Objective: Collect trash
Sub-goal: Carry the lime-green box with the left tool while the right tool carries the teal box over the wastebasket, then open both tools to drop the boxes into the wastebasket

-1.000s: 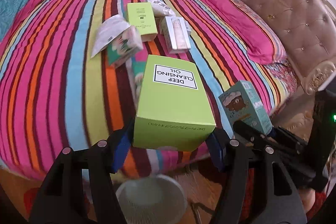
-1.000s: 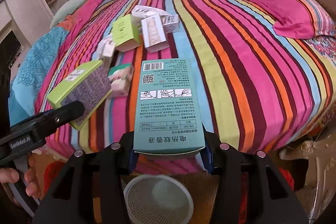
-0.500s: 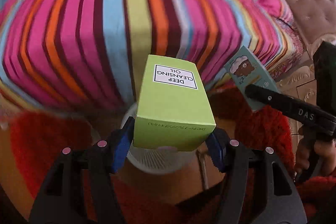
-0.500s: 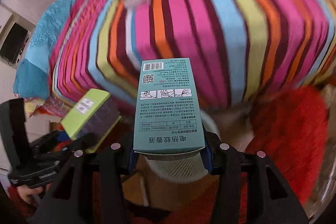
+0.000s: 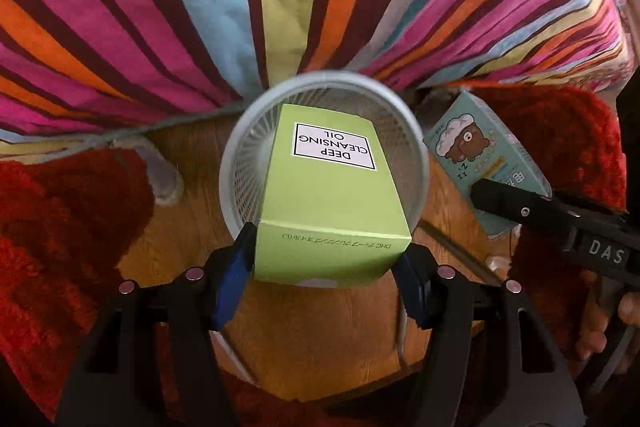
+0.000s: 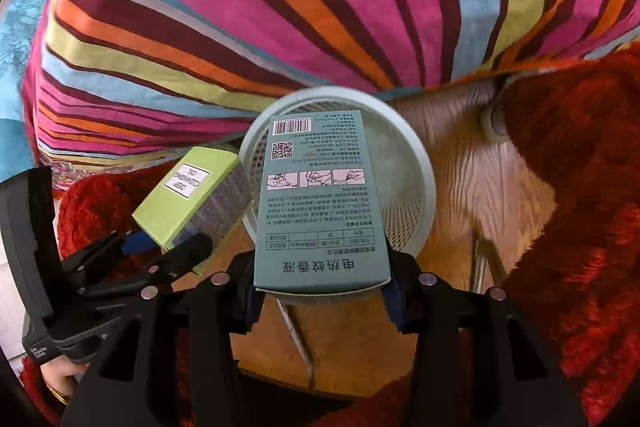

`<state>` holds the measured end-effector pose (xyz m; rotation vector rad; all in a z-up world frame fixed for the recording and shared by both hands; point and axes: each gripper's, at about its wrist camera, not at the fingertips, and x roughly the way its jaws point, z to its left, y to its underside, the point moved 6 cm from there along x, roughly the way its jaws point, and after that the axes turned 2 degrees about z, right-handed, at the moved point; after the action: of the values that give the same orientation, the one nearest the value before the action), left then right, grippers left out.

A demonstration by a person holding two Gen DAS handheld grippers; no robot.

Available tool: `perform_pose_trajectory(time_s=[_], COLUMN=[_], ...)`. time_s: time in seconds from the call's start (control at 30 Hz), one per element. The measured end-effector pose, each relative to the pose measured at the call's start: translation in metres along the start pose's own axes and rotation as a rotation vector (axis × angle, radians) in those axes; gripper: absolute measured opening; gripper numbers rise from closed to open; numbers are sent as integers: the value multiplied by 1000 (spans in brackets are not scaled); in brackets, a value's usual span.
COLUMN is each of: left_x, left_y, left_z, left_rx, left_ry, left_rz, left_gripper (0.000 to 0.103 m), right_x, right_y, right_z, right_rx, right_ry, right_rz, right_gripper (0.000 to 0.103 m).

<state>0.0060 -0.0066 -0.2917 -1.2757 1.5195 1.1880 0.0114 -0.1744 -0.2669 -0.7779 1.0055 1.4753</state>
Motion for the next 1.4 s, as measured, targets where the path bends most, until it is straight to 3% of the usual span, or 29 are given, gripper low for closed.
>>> perform_pose_trajectory(time_s=[0.4,0.77,0.8,0.87,0.9,1.0,1.4], left_x=[37,59,60,65,65,61,52], left_y=[-2,-4,-3,-1,0,-1,-3], left_z=[5,4,6,9,10,9,15], left_rx=[-20,-21,-28,-38,-38,-35,-75], left_ry=[-23,-30,-32,-54,-56,-63,-49], left_rz=[115,181,192,218,217,199,153], left_gripper=[63,64,64,77,83,86,86], right_x=[46,63,65,67,66,63,62], right_y=[5,4,4,4,4,3,4], right_z=[-7,-15,-15,-16,-17,-16,-15], right_rx=[79,142,146,152,152,150,163], right_ry=[-17,-29,-31,-17,-14,-15,-12], right_rz=[144,196,208,215,208,194,183], right_gripper=[46,47,57,82,83,83,83])
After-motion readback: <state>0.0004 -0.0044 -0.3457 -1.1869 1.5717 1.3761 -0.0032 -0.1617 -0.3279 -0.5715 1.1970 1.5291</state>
